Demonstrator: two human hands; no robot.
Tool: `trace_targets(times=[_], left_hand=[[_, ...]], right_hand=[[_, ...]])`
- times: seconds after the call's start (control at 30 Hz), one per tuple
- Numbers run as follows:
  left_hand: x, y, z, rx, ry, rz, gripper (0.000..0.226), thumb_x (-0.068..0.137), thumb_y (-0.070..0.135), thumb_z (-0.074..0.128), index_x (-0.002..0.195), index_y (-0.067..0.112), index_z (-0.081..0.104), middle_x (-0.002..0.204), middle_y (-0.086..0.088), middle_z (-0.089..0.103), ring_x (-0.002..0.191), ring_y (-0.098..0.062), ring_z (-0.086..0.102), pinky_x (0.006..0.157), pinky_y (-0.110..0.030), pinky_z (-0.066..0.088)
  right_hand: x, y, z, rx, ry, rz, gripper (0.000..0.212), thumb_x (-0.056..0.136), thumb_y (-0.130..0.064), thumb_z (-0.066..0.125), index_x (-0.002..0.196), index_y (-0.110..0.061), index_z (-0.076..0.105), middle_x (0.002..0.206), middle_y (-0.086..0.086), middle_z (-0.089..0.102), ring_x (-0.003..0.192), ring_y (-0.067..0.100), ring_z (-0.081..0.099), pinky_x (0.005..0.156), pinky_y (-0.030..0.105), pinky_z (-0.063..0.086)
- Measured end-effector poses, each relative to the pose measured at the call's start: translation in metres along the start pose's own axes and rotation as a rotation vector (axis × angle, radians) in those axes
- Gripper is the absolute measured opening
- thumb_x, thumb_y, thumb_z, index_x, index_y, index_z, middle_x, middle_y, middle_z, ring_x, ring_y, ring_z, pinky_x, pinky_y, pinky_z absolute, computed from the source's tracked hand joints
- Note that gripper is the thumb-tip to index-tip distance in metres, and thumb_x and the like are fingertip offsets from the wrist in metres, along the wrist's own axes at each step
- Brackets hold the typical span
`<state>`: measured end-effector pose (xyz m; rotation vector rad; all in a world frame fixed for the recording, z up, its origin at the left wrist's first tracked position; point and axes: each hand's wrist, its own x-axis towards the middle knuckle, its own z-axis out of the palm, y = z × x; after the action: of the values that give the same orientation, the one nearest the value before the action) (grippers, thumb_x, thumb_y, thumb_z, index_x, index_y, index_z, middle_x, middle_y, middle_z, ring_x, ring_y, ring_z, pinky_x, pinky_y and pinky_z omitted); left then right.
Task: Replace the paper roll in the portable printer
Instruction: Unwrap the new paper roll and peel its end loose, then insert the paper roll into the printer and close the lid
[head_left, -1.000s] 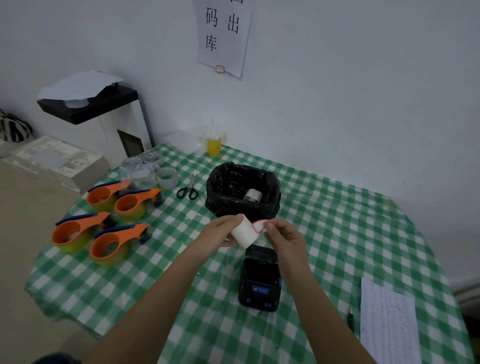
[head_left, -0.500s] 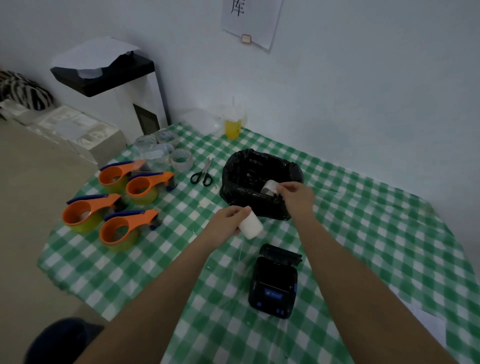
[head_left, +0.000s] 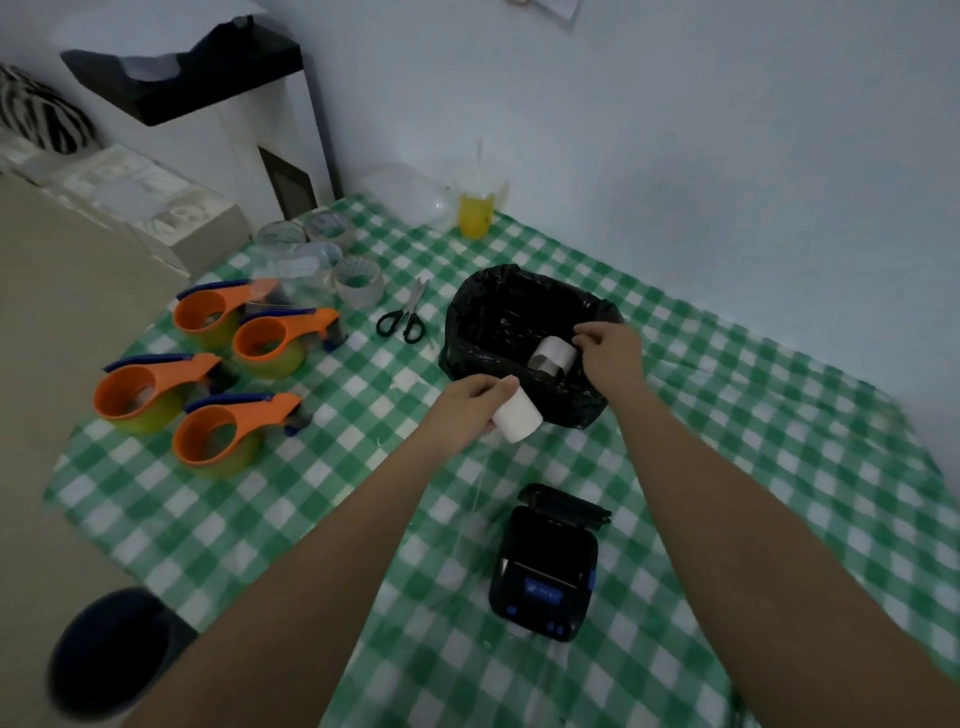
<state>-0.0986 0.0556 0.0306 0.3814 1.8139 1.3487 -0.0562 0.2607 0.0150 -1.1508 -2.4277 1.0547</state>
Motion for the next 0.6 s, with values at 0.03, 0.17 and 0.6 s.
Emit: trace_targets(times=[0.03,0.17,0.6], left_hand=[[0.000,0.000,0.003,-0.004,-0.007,-0.002,0.030,0.091,0.041,0.051,0.108,0.019,0.061,0.114,-0.006,0.062,0.108,-0.020,0.059,0.094,-0.036,0.051],[-0.005,0.005,0.013,-0.005,-0.020,0.011,0.030,0.093,0.039,0.049,0.109,0.017,0.061,0.103,-0.001,0.060,0.095,-0.015,0.058,0.080,-0.026,0.049],[-0.064,-0.008,0.050,0.008,-0.144,-0.005,0.036,0.096,0.027,0.046,0.131,0.019,0.047,0.117,-0.003,0.052,0.094,-0.015,0.057,0.077,-0.023,0.052]], right_hand=[[-0.005,0.002,-0.002,-0.001,0.005,-0.005,0.027,0.093,-0.006,0.050,0.115,-0.005,0.065,0.117,0.013,0.068,0.097,0.022,0.064,0.084,0.022,0.046],[-0.044,-0.003,-0.014,0.131,0.041,-0.035,0.024,0.092,-0.013,0.053,0.111,-0.010,0.067,0.107,0.009,0.070,0.070,0.007,0.057,0.070,0.017,0.046],[-0.207,0.032,-0.030,0.418,-0.111,-0.004,0.039,0.084,-0.019,0.068,0.121,-0.022,0.058,0.113,-0.007,0.061,0.098,0.009,0.063,0.078,0.014,0.055]])
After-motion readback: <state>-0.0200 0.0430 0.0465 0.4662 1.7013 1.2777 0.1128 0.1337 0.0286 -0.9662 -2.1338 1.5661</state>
